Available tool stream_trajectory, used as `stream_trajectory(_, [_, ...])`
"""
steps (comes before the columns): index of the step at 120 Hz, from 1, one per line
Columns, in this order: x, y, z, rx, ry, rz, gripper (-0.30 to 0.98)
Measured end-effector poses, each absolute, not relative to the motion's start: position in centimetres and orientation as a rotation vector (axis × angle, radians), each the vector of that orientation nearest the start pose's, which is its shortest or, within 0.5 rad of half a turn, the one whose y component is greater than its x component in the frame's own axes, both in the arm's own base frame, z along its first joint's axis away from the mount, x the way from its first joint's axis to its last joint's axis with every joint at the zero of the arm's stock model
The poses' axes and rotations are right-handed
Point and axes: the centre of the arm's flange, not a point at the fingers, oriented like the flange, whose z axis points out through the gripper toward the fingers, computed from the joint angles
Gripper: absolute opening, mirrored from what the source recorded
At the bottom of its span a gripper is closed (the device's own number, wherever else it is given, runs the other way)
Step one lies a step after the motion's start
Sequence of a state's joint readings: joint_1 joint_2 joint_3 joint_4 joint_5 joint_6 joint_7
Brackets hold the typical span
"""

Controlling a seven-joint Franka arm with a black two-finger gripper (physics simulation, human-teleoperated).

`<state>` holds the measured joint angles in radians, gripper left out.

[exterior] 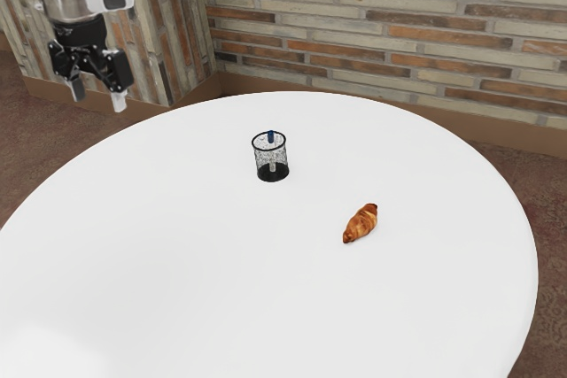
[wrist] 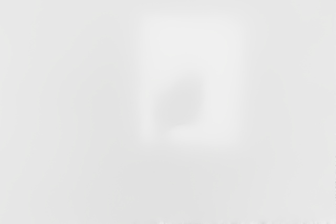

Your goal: Take the marker out of the pen holder and place it to the left of the pen holder.

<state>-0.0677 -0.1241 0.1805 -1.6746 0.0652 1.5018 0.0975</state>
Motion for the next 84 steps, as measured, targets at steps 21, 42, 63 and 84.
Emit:
stream_trajectory(21, [54.3,5.9,62.9,-3.082,0.021,0.056,0.69])
stream_trajectory(42, [63.4,3.0,54.7,-3.125,0.078,0.133,0.69])
stream_trajectory(63, [72.6,3.0,45.5,-3.1,0.094,-0.005,0.69])
stream_trajectory(84, [77.2,2.9,40.6,-3.053,0.116,-0.37,0.69])
